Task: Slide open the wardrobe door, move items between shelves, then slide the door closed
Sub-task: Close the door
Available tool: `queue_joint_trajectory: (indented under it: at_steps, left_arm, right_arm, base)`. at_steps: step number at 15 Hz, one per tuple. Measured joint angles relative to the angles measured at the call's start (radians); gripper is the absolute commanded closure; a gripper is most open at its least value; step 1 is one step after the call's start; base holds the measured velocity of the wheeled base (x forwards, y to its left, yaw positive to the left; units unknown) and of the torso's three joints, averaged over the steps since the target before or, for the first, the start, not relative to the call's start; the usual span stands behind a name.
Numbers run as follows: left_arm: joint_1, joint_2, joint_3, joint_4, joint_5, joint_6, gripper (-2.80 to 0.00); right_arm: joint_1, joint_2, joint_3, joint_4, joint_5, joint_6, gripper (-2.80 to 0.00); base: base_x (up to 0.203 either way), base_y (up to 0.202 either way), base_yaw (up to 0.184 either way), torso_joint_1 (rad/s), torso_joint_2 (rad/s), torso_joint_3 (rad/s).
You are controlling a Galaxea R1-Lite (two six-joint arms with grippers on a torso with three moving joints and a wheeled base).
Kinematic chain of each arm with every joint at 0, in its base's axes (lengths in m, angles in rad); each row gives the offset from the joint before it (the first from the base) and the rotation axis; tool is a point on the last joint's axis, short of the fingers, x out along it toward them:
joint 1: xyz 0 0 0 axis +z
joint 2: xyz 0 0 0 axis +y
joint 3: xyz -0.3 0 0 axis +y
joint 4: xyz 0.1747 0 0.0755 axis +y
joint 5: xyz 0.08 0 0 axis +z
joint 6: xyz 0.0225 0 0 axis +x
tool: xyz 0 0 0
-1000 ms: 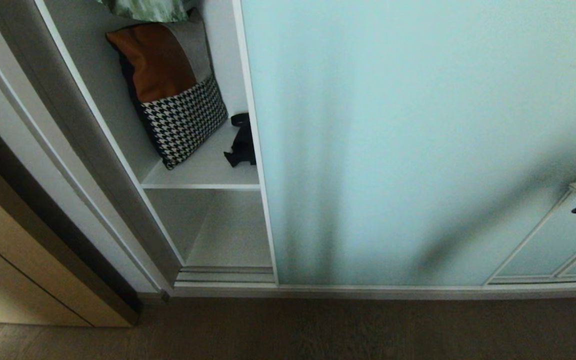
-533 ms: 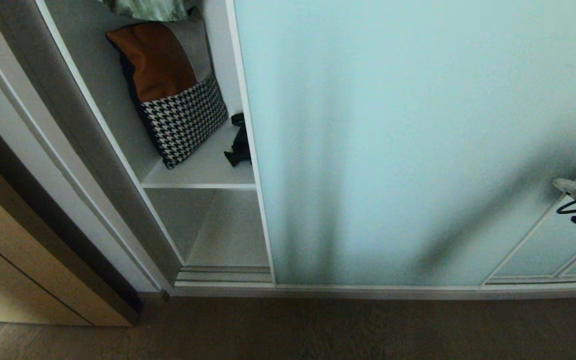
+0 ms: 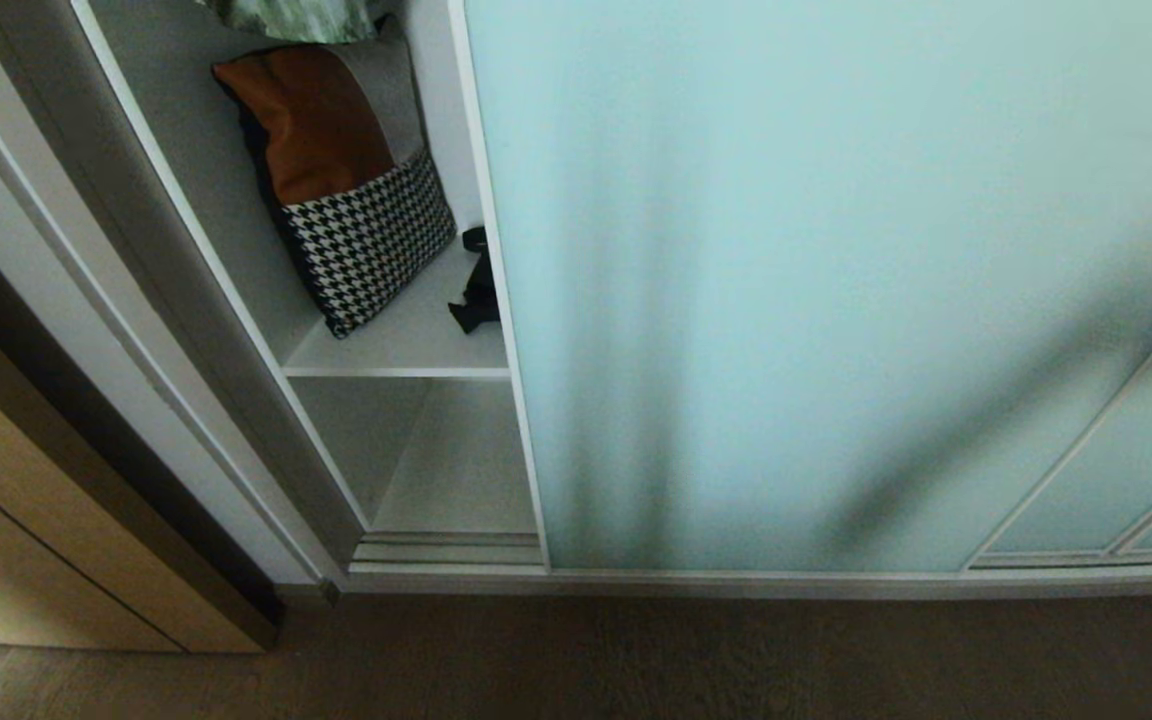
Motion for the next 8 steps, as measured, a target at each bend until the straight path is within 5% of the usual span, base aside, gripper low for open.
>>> queue_joint_trajectory:
  at_steps: [8]
  left_arm:
    - [0.0, 0.0, 0.001, 0.0, 0.0, 0.0, 0.0]
  right_arm:
    - [0.009, 0.093, -0.117, 0.033, -0.045, -0.004, 0.0]
  base:
    - [0.0, 0.0, 0.0, 0.0, 0.0, 0.0]
